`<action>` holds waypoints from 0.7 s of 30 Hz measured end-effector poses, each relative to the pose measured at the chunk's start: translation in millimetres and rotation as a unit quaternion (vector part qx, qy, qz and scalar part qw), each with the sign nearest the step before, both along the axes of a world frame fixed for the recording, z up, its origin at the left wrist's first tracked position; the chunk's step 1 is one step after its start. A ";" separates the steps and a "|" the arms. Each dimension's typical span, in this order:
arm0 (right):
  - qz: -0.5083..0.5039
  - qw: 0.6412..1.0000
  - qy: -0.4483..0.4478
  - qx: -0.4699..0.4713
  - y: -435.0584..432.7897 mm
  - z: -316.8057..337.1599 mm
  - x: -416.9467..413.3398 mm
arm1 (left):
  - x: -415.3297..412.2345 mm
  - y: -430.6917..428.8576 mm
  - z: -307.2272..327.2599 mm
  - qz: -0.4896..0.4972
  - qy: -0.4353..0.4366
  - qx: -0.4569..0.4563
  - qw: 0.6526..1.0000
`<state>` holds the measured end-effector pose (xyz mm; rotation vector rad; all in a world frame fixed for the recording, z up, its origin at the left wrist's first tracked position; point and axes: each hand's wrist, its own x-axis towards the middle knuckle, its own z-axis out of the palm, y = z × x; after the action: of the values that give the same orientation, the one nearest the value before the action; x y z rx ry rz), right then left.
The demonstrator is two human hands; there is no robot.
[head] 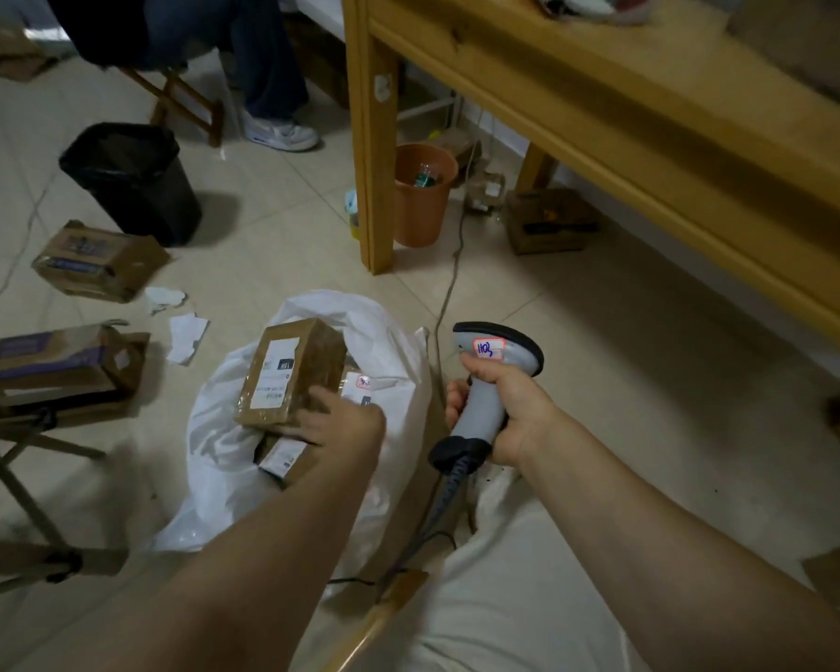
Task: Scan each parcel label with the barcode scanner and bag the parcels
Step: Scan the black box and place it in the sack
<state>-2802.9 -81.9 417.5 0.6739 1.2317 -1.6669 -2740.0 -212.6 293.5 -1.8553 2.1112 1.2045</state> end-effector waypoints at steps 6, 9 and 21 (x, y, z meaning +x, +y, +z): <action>-0.056 0.990 0.132 -0.009 56.8 55.2 -9.0 | -58.9 82.7 99.7 -0.264 0.118 -0.183 0.940; -0.108 0.972 0.210 -0.016 102.8 97.4 -13.3 | -80.5 128.6 153.7 -0.360 0.188 -0.257 0.877; -0.368 0.824 0.429 0.047 319.5 239.0 40.5 | -109.2 345.6 333.2 -0.560 0.437 -0.277 0.647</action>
<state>-2762.4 237.6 656.4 0.4711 1.8157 -2.7566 -2849.2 133.0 626.7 0.5667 3.3619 1.1222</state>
